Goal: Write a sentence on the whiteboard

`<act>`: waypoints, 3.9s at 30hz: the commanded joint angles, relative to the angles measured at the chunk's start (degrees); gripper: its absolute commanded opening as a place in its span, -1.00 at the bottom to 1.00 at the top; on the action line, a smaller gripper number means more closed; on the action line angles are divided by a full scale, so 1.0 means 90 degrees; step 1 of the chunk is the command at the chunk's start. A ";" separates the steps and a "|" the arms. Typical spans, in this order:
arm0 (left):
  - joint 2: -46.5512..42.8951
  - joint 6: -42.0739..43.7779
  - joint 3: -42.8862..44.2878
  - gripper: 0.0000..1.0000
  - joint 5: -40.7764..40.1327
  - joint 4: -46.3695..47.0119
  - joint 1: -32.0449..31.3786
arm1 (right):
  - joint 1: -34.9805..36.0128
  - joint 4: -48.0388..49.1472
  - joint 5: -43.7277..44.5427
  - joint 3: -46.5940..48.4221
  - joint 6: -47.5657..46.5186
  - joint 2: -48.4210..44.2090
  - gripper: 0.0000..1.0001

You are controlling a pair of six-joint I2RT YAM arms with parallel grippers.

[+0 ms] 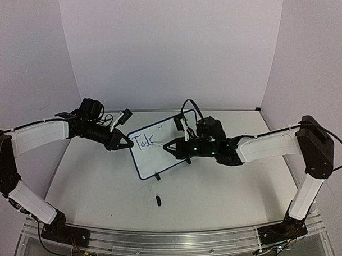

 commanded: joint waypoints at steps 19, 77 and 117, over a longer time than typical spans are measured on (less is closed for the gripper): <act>0.0035 0.0178 0.0170 -1.00 -0.0213 -0.0317 -0.0041 | -0.0040 -0.0009 0.0302 0.0363 -0.0228 -0.0382 -1.00; 0.0034 0.0184 0.0174 -1.00 -0.0240 -0.0336 -0.0040 | -0.0035 0.0069 0.0358 0.0030 -0.0144 -0.0666 -1.00; 0.0051 0.0191 0.0179 -1.00 -0.0213 -0.0336 -0.0055 | -0.0047 0.0100 0.0693 -0.0284 0.0025 -0.0444 -1.00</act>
